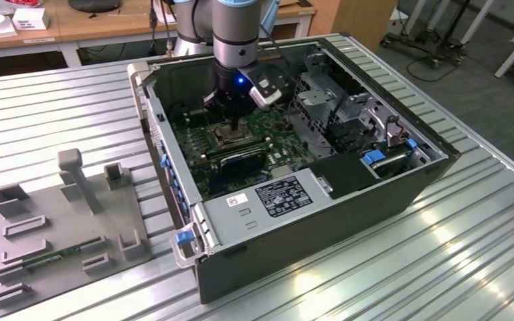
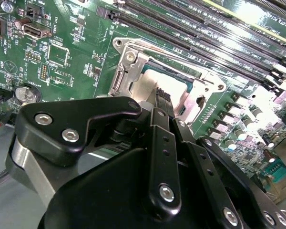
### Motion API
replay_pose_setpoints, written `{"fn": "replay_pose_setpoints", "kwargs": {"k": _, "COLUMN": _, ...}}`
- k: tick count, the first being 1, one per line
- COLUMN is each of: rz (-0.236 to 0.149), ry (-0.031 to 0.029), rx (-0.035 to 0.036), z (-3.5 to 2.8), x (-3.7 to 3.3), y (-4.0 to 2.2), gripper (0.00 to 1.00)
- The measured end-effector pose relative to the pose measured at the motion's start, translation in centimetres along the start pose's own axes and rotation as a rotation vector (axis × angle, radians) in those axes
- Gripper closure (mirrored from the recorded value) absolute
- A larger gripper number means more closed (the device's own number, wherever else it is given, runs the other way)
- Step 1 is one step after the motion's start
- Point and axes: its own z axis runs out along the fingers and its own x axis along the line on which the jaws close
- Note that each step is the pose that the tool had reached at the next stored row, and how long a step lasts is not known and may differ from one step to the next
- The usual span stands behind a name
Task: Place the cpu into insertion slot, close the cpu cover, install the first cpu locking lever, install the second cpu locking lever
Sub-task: 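Close the cpu cover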
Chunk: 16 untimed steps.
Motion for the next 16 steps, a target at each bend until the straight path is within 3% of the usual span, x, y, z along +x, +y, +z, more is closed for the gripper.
{"fn": "replay_pose_setpoints", "kwargs": {"k": 16, "rz": 0.000, "ry": -0.0001, "rx": -0.0001, "z": -0.05, "x": 0.22, "y": -0.03, "gripper": 0.89}}
